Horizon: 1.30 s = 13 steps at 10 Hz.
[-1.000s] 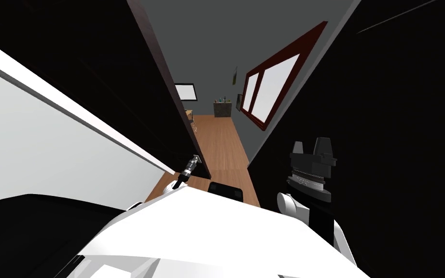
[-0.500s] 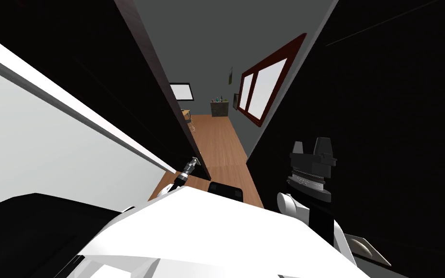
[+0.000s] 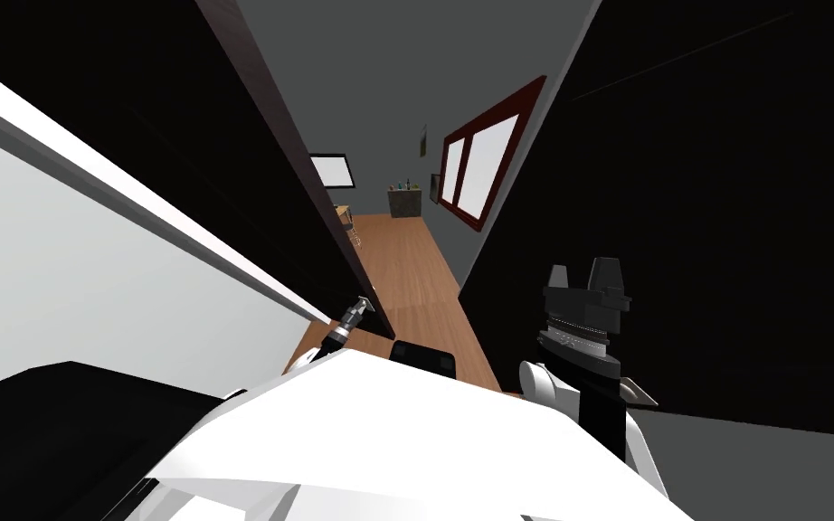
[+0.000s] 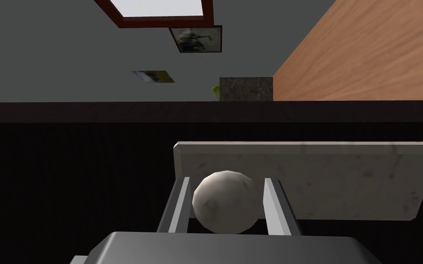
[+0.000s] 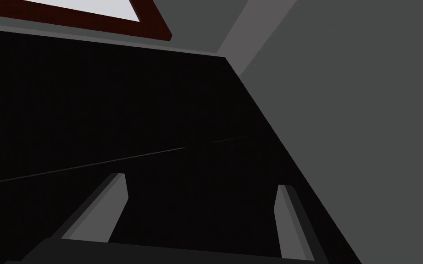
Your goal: Pull the door open
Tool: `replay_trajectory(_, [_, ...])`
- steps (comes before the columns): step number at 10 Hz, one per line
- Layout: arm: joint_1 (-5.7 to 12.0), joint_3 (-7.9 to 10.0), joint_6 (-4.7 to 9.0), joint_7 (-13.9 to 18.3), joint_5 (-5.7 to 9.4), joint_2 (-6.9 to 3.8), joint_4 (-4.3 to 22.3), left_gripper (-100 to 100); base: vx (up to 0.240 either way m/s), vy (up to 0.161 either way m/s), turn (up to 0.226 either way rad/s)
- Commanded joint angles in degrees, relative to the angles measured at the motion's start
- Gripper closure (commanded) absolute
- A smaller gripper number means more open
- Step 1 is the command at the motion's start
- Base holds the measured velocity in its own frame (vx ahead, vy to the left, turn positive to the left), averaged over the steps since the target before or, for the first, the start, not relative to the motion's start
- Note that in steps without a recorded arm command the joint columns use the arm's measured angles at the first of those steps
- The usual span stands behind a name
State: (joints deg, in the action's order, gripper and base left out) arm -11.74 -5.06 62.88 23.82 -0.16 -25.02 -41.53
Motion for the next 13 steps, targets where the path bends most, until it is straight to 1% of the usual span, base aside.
replay_trajectory(1, [-0.71, -0.37, 1.42, 0.47, -0.22, -0.54, 0.45, 100, -0.219, 0.108, -0.176])
replay_trajectory(5, [-1.65, -0.99, 4.40, 1.53, -0.56, -1.87, 1.58, 100, -0.231, 0.058, -0.132])
replay_trajectory(6, [-1.40, -0.88, 3.77, 1.33, -0.51, -1.64, 1.67, 100, -0.103, 0.036, -0.029])
replay_trajectory(7, [-0.10, -0.75, 2.93, 0.81, -0.57, -0.91, 2.52, 100, -0.141, 0.054, -0.115])
replay_trajectory(8, [0.56, -0.64, 2.51, 0.56, -0.56, -0.60, 2.83, 100, -0.255, 0.086, -0.177])
replay_trajectory(10, [2.71, -0.27, 1.14, -0.24, -0.53, 0.41, 3.82, 100, -0.240, 0.074, -0.176])
replay_trajectory(11, [4.21, -0.01, 0.19, -0.80, -0.51, 1.12, 4.51, 100, -0.257, 0.072, -0.142])
replay_trajectory(12, [4.74, 0.09, -0.15, -1.00, -0.50, 1.37, 4.76, 100, -0.220, 0.078, -0.123])
replay_trajectory(13, [6.40, 0.37, -1.21, -1.63, -0.48, 2.15, 5.53, 100, -0.216, 0.114, -0.167])
